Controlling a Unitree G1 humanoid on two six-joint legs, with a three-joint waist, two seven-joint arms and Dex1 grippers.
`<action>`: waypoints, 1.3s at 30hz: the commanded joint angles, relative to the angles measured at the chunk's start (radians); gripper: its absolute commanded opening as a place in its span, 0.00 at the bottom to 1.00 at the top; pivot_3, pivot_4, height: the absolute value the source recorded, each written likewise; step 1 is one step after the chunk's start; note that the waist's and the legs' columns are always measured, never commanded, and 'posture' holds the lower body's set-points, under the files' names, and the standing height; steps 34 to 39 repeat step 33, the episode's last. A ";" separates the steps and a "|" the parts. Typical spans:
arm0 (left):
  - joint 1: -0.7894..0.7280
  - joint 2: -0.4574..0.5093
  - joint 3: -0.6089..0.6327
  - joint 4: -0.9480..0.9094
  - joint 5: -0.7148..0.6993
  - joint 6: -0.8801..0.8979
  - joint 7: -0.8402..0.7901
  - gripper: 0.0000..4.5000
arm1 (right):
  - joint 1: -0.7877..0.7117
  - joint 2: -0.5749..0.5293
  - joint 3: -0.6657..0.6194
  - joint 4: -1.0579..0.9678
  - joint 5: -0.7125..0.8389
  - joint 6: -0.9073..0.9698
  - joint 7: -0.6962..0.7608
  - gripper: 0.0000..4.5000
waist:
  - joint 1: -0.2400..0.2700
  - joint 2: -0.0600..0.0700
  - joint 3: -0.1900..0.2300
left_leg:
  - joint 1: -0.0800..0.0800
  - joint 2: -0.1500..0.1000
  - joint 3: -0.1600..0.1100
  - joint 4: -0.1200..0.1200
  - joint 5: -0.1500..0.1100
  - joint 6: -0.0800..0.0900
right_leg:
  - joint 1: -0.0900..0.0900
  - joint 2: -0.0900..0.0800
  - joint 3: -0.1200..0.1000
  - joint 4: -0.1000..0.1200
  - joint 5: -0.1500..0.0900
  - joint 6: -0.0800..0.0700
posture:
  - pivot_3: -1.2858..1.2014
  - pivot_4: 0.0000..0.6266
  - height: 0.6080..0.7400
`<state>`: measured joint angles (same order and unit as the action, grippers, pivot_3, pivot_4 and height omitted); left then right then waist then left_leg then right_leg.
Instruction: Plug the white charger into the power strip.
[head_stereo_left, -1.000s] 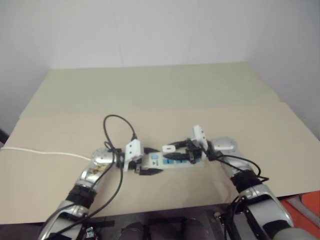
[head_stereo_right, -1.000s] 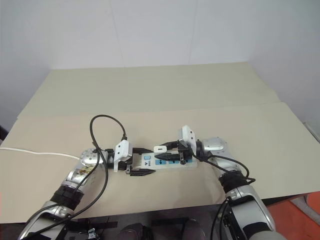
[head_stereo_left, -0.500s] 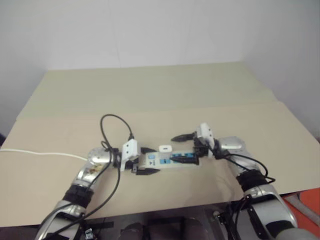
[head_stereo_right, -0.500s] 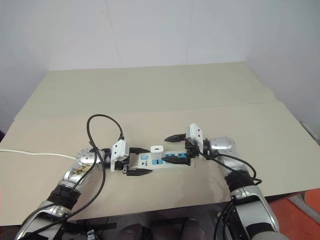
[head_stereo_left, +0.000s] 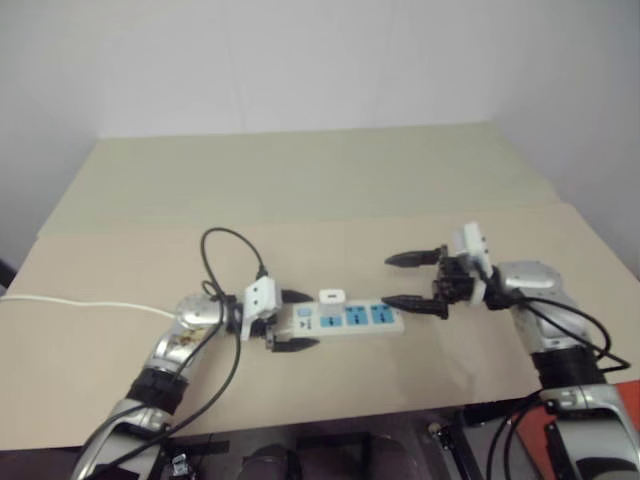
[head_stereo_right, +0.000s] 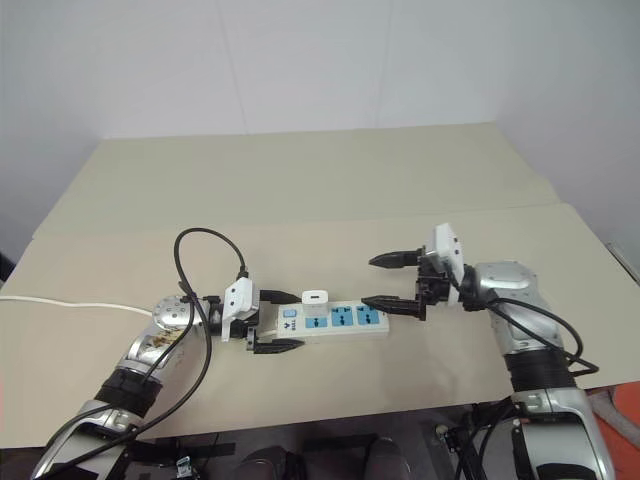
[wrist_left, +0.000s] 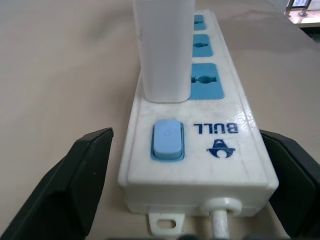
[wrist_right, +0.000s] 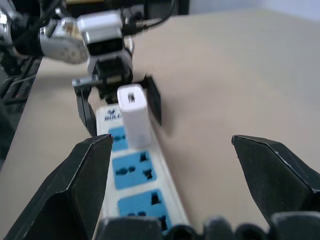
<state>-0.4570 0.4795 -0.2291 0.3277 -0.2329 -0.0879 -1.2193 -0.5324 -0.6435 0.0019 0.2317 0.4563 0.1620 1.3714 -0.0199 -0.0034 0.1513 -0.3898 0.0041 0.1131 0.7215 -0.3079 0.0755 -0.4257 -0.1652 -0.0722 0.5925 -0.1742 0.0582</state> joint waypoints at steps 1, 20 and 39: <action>0.009 0.015 0.050 -0.089 -0.049 0.032 -0.005 1.00 | 0.022 -0.033 -0.062 -0.050 0.036 0.033 -0.015 1.00 | 0.006 0.000 0.000 | -0.001 0.000 0.000 0.000 0.000 0.000 | -0.001 0.000 0.000 0.000 0.000 0.000 | 0.52 0.24 1.00; 0.161 0.298 0.311 -0.423 -0.224 0.241 -0.036 1.00 | 0.207 -0.199 -0.253 -0.013 0.018 0.025 -0.049 1.00 | 0.013 0.000 0.001 | -0.007 -0.001 0.000 0.001 0.000 0.000 | -0.004 0.002 -0.001 0.000 0.000 0.001 | 0.52 0.24 1.00; 0.206 0.311 0.319 -0.495 -0.261 0.300 -0.023 1.00 | 0.442 -0.273 -0.331 -0.147 -0.007 0.054 -0.162 1.00 | 0.010 0.000 0.002 | 0.000 -0.001 0.000 -0.001 0.001 -0.001 | 0.001 0.002 0.000 0.000 -0.002 0.001 | 0.52 0.24 1.00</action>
